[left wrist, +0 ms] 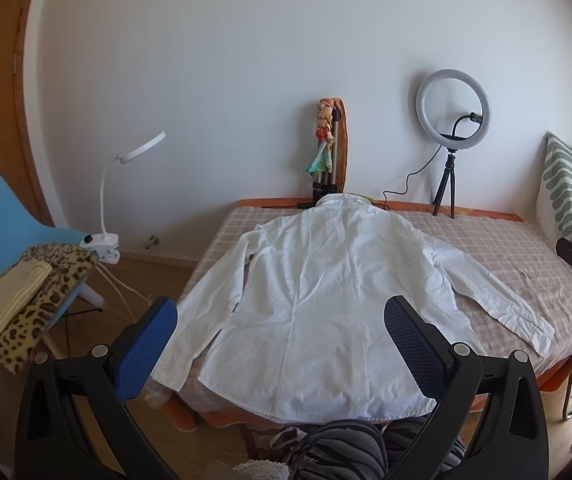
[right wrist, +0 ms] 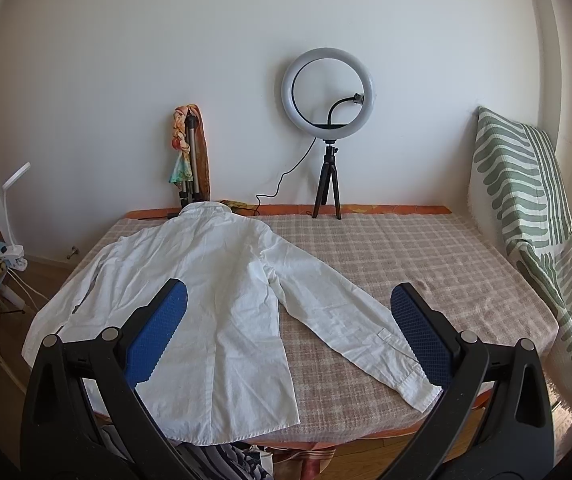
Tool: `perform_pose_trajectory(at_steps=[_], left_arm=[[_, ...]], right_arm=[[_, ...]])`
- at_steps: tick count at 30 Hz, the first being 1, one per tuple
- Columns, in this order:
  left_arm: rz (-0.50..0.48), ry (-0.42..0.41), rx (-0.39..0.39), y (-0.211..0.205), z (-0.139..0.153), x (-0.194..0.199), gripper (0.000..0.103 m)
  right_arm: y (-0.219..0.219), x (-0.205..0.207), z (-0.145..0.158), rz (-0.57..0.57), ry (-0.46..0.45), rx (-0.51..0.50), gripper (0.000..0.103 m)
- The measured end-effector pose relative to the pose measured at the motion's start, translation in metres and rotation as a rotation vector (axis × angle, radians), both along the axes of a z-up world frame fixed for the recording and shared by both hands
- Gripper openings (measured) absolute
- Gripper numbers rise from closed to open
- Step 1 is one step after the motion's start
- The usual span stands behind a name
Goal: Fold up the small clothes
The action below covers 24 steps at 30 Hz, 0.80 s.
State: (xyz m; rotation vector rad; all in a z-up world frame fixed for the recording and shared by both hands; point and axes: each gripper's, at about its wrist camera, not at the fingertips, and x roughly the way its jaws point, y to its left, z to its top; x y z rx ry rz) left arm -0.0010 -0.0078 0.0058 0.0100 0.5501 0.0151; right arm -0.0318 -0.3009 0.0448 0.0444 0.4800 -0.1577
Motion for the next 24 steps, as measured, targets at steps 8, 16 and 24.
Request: perform_pose_trajectory(at_steps=[8,16,24], left_arm=[[-0.001,-0.006,0.000,0.0011,0.0029,-0.0029,0.103],[-0.002,-0.005,-0.002,0.0010,0.0037,-0.0035,0.103],[-0.001,-0.007,0.000,0.0001,0.0055,-0.0047,0.103]], right_arm=[[0.0007,-0.0007,0.0022,0.000,-0.002,-0.001,0.103],[0.0004,-0.0011,0.0020,-0.001,-0.004,-0.001,0.103],[0.0008,-0.0006,0.0028,0.001,-0.004,-0.004,0.103]])
